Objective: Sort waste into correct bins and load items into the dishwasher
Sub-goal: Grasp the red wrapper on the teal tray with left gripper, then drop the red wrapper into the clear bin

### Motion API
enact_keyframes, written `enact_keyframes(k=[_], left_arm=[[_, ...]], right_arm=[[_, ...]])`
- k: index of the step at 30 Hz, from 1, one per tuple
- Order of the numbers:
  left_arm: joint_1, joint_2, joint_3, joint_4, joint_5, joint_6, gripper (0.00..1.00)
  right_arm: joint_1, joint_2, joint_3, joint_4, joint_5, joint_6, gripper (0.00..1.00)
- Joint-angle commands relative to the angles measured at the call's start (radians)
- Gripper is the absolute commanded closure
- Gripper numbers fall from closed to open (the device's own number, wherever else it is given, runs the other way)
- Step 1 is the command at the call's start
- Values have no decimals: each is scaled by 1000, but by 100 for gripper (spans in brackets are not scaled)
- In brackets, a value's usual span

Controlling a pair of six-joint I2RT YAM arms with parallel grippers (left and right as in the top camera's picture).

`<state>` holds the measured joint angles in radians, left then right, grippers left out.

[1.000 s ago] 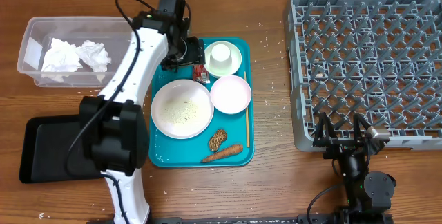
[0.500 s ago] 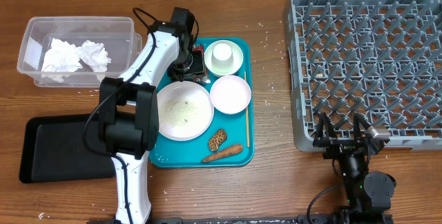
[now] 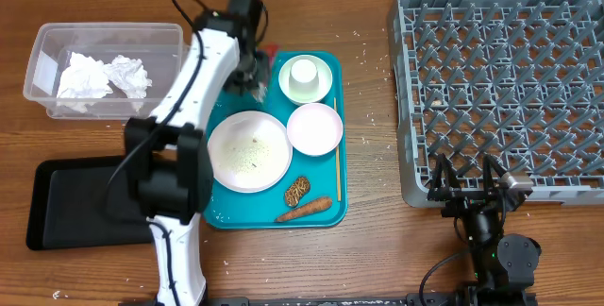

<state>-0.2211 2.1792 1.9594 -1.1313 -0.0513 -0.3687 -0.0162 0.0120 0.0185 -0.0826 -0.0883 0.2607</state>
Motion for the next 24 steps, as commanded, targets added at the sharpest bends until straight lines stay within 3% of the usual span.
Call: enact_keyframes(k=[1,6,11,14,17,18,19,20,24], left_arm=[[42,-168,110,10,-307,-87,96],[113,-250,120,76,-569,-160,96],[214,-225,117,89,-576,-173,96],[284,-162,117,61,-576,-240,96],[343,-95,117,50,-512,-260,77],[354,-84,117,43,-486,-260,68],[364,-73,117,32,-452,-260,51],[373,-67,117,14,-416,-259,46],[384,-76,118,-40,-310,-251,45]], right_arm=[[5,-9,-10,6,8,0,0],[5,-9,-10,6,8,0,0],[5,-9,-10,6,8,0,0],[5,-9,-10,6,8,0,0],[5,-9,-10,6,8,0,0],[5,-9,-10,6,8,0,0],[5,-9,-10,6,8,0,0],[5,-9,-10,6,8,0,0],[5,-9,-10,6,8,0,0]])
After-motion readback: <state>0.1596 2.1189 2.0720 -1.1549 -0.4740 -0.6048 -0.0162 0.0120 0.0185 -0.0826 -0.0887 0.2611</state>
